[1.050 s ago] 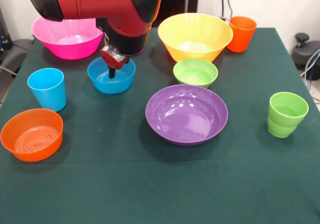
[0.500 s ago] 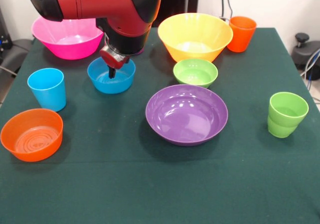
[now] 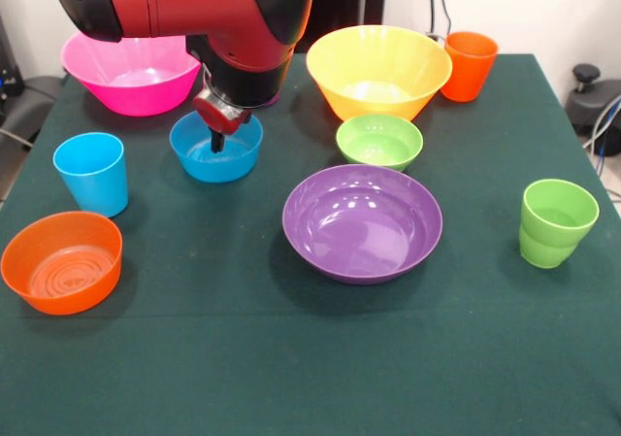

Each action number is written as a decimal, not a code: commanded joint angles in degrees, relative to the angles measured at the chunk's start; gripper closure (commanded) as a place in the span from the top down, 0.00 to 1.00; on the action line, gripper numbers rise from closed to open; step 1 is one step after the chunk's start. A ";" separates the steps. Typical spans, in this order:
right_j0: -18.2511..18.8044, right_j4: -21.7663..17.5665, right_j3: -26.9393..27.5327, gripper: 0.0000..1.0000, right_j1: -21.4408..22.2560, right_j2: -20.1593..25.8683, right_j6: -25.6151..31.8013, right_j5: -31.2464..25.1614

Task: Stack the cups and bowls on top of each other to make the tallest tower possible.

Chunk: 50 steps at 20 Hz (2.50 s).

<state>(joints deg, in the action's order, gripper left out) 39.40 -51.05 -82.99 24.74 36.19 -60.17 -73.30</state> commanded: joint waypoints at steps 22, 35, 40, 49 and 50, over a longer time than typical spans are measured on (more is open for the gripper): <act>-1.80 -1.86 1.98 1.00 -0.17 -1.40 14.69 -4.45; -1.81 -1.59 1.90 1.00 0.07 -1.28 14.74 -4.72; -0.85 5.14 2.07 1.00 1.65 2.40 13.48 -6.60; -2.39 12.22 6.27 1.00 2.15 6.34 7.09 0.11; -2.08 12.94 6.02 1.00 1.83 6.93 6.83 1.92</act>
<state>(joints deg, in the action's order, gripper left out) 39.44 -39.71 -81.87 26.54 39.40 -60.17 -74.97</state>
